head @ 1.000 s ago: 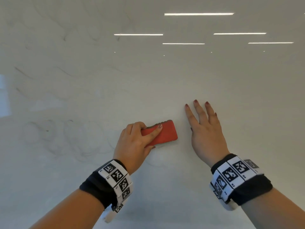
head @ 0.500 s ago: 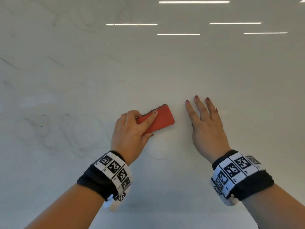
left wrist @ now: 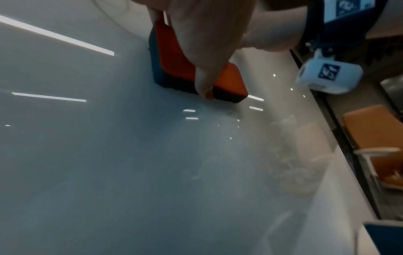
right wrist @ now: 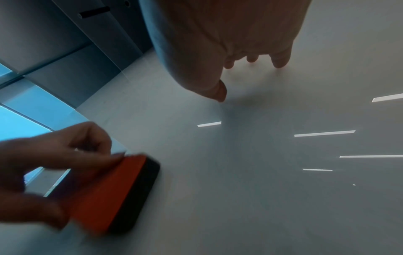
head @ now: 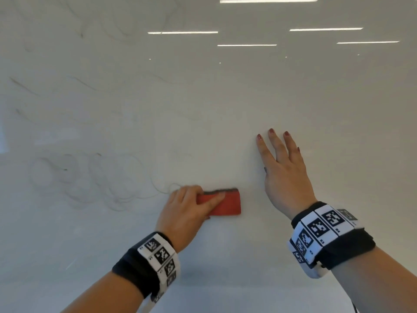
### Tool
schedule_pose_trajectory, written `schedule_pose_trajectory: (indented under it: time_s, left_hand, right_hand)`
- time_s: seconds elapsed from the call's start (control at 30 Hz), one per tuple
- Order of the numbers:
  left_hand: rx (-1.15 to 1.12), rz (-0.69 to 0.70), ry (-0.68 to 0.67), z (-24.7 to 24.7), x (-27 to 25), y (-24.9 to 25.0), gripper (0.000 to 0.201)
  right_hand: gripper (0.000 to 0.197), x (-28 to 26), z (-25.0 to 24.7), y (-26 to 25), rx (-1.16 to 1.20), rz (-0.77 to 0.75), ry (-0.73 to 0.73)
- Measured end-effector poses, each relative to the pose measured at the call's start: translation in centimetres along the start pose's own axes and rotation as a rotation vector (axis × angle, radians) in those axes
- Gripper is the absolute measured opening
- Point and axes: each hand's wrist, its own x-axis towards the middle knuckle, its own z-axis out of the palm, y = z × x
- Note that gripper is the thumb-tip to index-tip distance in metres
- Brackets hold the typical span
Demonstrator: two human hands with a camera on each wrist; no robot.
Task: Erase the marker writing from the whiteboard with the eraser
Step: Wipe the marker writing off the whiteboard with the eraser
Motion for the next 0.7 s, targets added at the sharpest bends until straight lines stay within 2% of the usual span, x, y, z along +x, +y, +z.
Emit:
schedule_pose_trajectory:
  time_s: [0.13,0.27,0.33,0.53,0.63,0.7]
  left_hand:
    - [-0.011,-0.181,0.152,-3.7,4.0,-3.1,0.071]
    - [-0.007,-0.318,0.207,-5.5,6.4,-4.4,0.068]
    - [-0.018,-0.303,0.199,-5.1,6.0,-3.8,0.070]
    - [-0.017,-0.068,0.034,-0.1,0.9,1.1,0.080]
    - [0.000,-0.058,0.009,1.3,-1.4,1.7,0.078]
    - [0.002,-0.104,0.031,0.9,-1.4,1.1,0.078]
  right_hand:
    - [0.086,0.0,0.2,-0.3,-0.008,0.008,0.004]
    - [0.087,-0.1,0.1,-0.3,-0.018,0.010,-0.006]
    - [0.088,-0.1,0.2,-0.3,-0.020,0.005,-0.010]
    - [0.086,-0.2,0.4,-0.2,0.009,-0.009,0.036]
    - [0.085,-0.2,0.8,-0.2,0.009,-0.023,0.059]
    - [0.084,-0.3,0.9,-0.3,0.008,-0.029,0.067]
